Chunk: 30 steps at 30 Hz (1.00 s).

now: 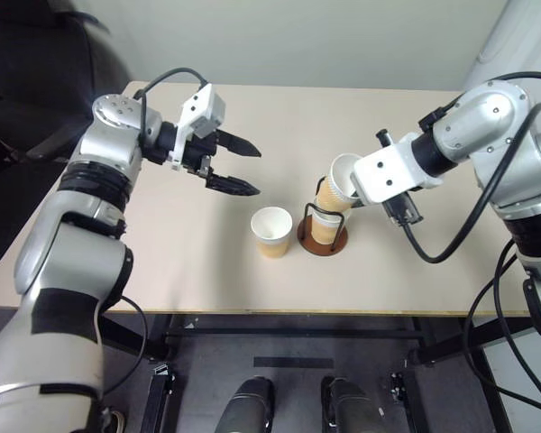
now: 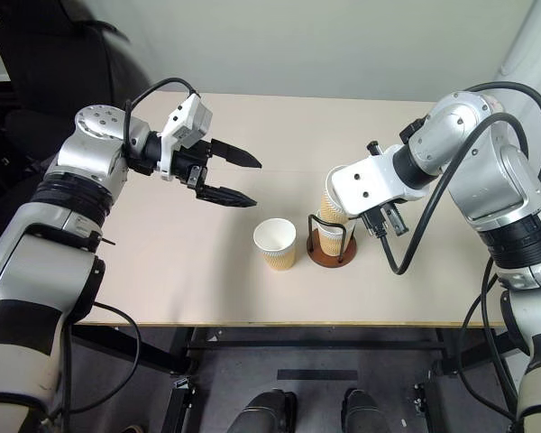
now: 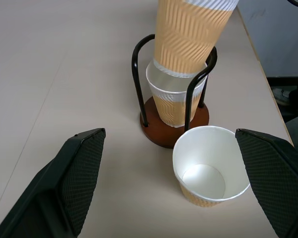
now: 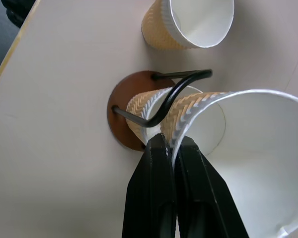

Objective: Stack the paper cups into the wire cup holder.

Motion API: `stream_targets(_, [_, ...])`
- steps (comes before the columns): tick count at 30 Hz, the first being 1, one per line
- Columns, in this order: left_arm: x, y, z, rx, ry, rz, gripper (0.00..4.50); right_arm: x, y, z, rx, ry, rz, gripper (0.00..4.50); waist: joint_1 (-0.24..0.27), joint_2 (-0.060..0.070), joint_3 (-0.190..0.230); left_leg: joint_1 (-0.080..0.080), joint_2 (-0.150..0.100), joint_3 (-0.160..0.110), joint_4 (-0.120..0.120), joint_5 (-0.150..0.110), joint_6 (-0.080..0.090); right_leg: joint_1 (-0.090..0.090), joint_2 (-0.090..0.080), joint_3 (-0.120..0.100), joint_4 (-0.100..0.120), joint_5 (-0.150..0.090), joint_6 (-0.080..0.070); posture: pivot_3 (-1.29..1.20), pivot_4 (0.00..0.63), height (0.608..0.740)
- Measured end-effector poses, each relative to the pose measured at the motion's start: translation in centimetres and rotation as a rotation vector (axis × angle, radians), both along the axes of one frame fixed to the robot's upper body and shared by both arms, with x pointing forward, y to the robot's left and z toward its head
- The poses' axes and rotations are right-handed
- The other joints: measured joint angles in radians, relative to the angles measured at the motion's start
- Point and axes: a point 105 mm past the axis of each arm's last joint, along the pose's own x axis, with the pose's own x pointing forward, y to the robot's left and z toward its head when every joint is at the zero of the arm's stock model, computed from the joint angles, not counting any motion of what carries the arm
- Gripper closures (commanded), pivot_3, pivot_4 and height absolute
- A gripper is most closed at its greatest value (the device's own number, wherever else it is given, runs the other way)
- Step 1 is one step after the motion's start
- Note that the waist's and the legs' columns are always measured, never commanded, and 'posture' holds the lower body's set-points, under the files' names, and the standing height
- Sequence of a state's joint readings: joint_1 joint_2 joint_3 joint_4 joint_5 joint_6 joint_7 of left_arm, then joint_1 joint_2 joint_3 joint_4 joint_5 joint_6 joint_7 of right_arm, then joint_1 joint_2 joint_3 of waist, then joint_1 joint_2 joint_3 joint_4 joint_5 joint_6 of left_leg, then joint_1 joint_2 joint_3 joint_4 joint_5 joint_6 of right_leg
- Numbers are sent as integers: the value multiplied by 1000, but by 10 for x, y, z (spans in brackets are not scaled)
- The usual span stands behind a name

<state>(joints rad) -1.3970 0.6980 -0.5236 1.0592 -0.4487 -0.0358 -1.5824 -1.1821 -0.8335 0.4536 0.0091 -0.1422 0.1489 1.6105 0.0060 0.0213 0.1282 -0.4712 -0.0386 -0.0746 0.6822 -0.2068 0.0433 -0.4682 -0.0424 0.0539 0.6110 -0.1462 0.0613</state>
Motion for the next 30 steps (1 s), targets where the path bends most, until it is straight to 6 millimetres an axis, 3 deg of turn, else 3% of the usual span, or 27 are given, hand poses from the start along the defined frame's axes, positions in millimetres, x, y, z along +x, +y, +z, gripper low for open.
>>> stream_targets(24, [-1,-2,0,0,4,-7,0,7,2,-22,-86,32,33,4456,-1,0,0,0,0,-1,0,0,0,0,0,0,0,1,0,0,150,740])
stream_targets(27, [-1,-3,0,0,4,-9,0,7,7,-20,-73,38,41,3938,-2,0,0,0,0,-1,0,0,0,0,0,0,0,1,0,0,150,740])
stream_targets(30, [-1,-4,0,-1,5,-12,0,5,15,-22,-35,75,45,2952,-2,0,0,0,0,-1,0,0,0,0,0,0,0,1,0,0,150,740])
